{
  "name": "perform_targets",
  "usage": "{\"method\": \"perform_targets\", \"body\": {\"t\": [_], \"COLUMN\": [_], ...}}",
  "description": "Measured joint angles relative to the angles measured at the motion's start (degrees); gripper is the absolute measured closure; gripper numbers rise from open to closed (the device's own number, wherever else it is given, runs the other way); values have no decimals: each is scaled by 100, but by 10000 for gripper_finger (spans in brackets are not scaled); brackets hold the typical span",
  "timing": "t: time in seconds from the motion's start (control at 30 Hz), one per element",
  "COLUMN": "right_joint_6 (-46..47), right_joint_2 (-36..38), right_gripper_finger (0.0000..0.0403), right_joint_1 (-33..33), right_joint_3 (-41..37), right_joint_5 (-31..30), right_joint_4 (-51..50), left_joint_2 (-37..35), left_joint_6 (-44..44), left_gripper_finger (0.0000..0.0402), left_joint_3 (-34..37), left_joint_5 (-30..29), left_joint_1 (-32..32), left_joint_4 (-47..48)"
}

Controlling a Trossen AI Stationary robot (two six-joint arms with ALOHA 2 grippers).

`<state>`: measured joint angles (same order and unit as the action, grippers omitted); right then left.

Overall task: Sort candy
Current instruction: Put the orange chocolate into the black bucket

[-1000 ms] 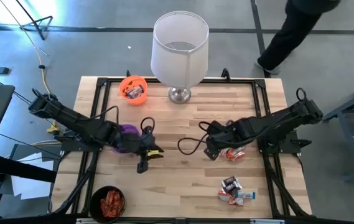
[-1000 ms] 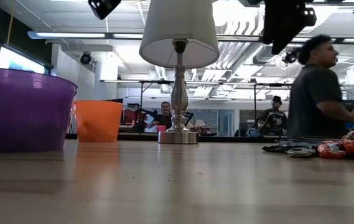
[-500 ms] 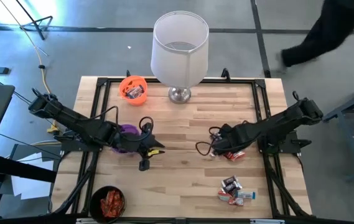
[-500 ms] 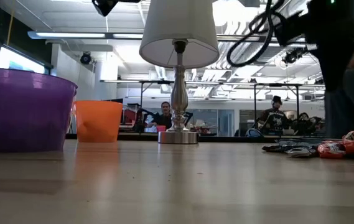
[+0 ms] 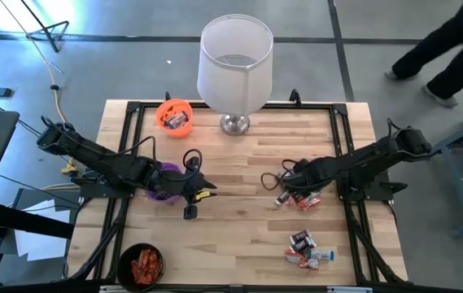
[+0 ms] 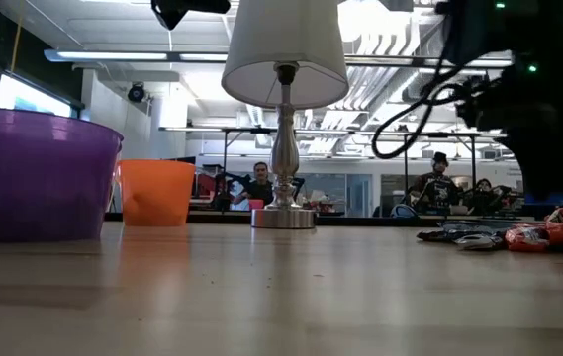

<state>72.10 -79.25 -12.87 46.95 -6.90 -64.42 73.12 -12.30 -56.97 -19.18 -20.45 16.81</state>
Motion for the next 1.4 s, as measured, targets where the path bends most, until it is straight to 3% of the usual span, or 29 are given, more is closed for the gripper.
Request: {"method": "perform_targets", "body": {"t": [0.27,0.4,0.53,0.7,1.03,1.4], "right_joint_6": [1674,1718,1114,-369,-3033,-3912], "right_joint_2": [473,475,468,468,466,-27], "right_gripper_finger": [188,188,188,188,188,188], "right_joint_1": [-651,-983,-1188,-1386,-1391,-1387], "right_joint_3": [-806,-745,-573,-552,-561,-561], "right_joint_5": [146,340,567,700,281,289], "right_joint_4": [1290,1632,1432,1374,877,1028], "left_joint_2": [0,0,0,0,0,0], "left_joint_6": [-4,44,123,85,-330,-404], "left_gripper_finger": [322,322,322,322,322,322], "left_joint_3": [0,0,0,0,0,0], "left_joint_5": [26,-4,-103,-140,-229,-230], "left_joint_1": [-20,-20,-20,-20,-20,-28], "left_joint_4": [408,471,462,383,280,292]}}
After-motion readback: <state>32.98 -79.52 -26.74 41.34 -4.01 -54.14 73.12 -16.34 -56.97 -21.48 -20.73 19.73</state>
